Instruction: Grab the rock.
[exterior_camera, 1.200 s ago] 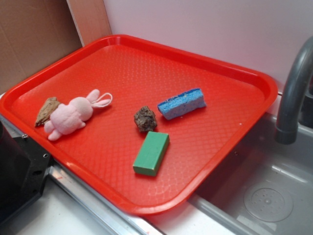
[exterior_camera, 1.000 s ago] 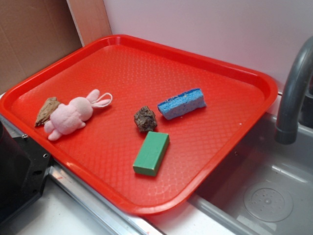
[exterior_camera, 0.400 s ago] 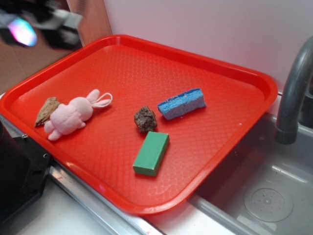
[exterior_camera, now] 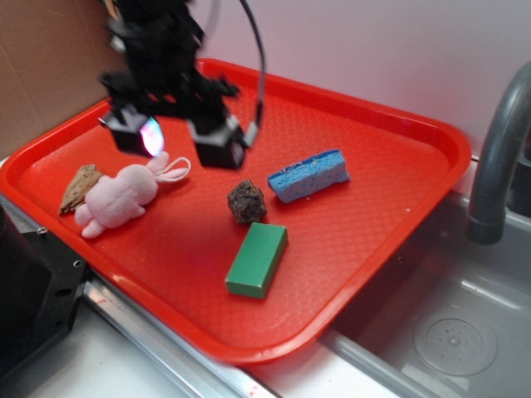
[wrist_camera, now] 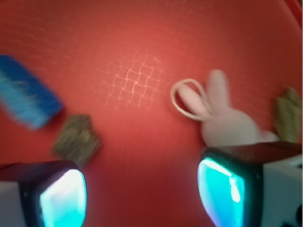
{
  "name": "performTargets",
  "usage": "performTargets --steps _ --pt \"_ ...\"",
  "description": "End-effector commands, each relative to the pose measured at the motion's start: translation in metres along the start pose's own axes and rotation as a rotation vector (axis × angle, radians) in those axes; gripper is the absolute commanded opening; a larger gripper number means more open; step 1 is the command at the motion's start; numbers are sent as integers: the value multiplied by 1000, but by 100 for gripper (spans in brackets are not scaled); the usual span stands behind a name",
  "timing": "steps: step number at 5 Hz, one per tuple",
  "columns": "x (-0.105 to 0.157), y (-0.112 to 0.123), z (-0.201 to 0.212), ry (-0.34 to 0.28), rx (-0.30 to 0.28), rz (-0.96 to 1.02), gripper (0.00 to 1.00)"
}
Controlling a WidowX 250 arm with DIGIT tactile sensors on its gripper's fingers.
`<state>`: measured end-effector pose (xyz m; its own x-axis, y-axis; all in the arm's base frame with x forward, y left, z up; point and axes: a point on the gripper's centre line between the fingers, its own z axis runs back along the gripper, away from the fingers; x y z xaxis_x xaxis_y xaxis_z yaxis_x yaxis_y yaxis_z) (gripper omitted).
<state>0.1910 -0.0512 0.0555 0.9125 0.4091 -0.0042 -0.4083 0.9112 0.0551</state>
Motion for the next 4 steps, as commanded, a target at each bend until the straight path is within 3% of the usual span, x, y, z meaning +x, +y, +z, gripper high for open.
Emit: performTargets --steps 1,2,3,4 --pt "27 -31 -33 -69 -79 -178 100" --pt "35 -36 -33 -75 -97 -224 100" --pt "34 -20 13 -90 -193 -310 100" --pt "40 -8 61 -142 -232 -391 100"
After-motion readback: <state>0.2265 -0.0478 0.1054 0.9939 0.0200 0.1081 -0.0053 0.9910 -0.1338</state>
